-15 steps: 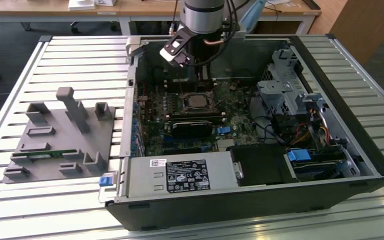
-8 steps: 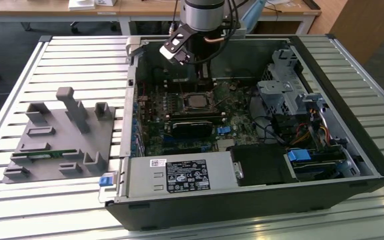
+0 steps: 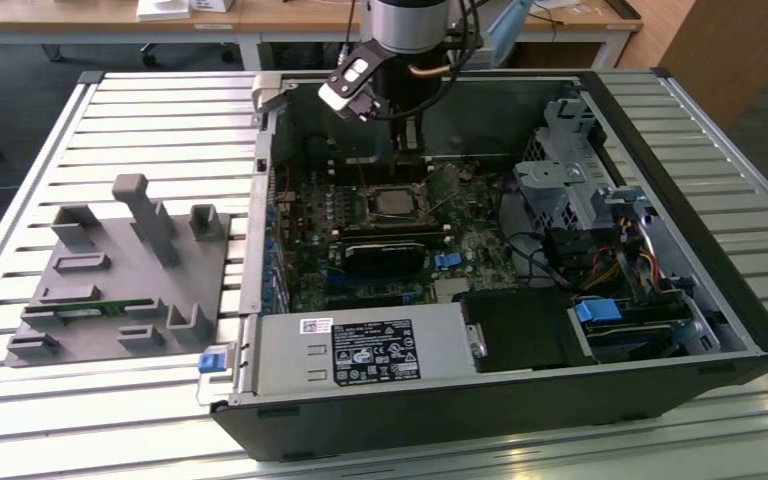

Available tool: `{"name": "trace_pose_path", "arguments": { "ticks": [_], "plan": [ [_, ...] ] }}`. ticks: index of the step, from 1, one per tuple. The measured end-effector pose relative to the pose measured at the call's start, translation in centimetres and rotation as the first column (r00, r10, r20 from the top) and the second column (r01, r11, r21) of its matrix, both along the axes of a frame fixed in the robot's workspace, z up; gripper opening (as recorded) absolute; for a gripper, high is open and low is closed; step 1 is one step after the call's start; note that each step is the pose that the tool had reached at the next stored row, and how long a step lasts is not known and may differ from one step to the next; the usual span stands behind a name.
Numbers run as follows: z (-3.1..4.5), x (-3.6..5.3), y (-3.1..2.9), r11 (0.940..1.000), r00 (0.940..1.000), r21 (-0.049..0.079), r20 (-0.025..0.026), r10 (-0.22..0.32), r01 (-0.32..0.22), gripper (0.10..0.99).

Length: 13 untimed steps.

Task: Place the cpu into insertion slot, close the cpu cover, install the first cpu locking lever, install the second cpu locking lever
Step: 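Close the cpu cover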

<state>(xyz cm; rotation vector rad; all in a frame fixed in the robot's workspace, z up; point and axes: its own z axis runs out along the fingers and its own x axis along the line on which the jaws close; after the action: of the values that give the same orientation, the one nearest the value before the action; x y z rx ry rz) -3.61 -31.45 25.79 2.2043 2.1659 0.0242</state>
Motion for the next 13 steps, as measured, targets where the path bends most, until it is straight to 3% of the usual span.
{"name": "trace_pose_path", "arguments": {
  "ticks": [7, 10, 13],
  "plan": [
    [0.00, -0.02, -1.06, 1.0000, 1.0000, 0.001, 0.0000, -0.001, 0.001, 0.106],
    [0.00, 0.16, -1.10, 1.0000, 1.0000, 0.001, -0.0007, -0.001, 0.001, 0.106],
    [0.00, 0.97, -1.10, 1.0000, 1.0000, 0.001, -0.0040, -0.001, 0.001, 0.106]
  ]
}}
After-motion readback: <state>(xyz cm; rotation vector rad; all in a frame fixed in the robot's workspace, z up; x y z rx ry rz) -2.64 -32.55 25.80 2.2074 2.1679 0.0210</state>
